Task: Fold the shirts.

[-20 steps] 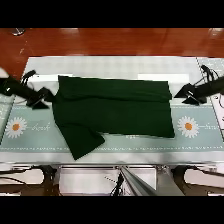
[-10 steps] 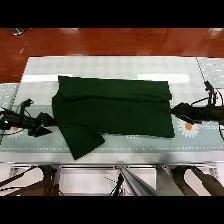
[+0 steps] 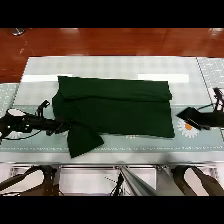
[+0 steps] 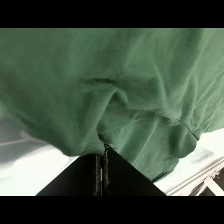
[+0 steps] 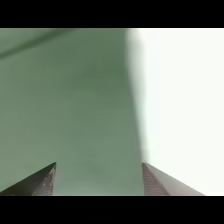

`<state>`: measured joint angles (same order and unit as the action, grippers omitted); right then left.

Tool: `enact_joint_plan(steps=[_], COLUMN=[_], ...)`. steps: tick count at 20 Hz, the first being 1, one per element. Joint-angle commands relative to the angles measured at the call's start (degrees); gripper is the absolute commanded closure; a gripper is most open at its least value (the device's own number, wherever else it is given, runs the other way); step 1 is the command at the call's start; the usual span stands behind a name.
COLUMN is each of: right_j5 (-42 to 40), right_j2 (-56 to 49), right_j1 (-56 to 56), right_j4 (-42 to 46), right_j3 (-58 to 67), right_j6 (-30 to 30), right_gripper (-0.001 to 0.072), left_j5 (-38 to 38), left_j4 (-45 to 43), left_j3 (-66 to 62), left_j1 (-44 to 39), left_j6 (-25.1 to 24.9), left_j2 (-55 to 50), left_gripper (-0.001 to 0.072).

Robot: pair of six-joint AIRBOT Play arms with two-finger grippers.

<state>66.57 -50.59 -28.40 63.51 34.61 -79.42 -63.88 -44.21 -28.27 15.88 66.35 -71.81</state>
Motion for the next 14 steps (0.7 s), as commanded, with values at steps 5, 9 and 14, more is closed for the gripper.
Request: enact_joint_plan(steps=[5, 9, 14], right_j5=[9.31, 7.96, 4.76], right_j2=[-0.07, -3.69, -11.56], right_j1=[-4.57, -4.57, -4.57], right_j4=[-0.46, -2.62, -4.66], right_j3=[-6.78, -7.72, -7.69], right_j6=[-1.81, -0.04, 2.69], right_gripper=[0.0090, 0.0090, 0.0090], left_j5=[0.46, 0.44, 0.72], left_j4=[1.18, 1.18, 1.20], left_j3=[-0.02, 0.00, 0.00], left_j1=[-1.03, -1.05, -1.27], left_j6=[-0.79, -0.81, -1.18], left_j2=[0.09, 0.09, 0.09], left_gripper=[0.0683, 0.0683, 0.0683])
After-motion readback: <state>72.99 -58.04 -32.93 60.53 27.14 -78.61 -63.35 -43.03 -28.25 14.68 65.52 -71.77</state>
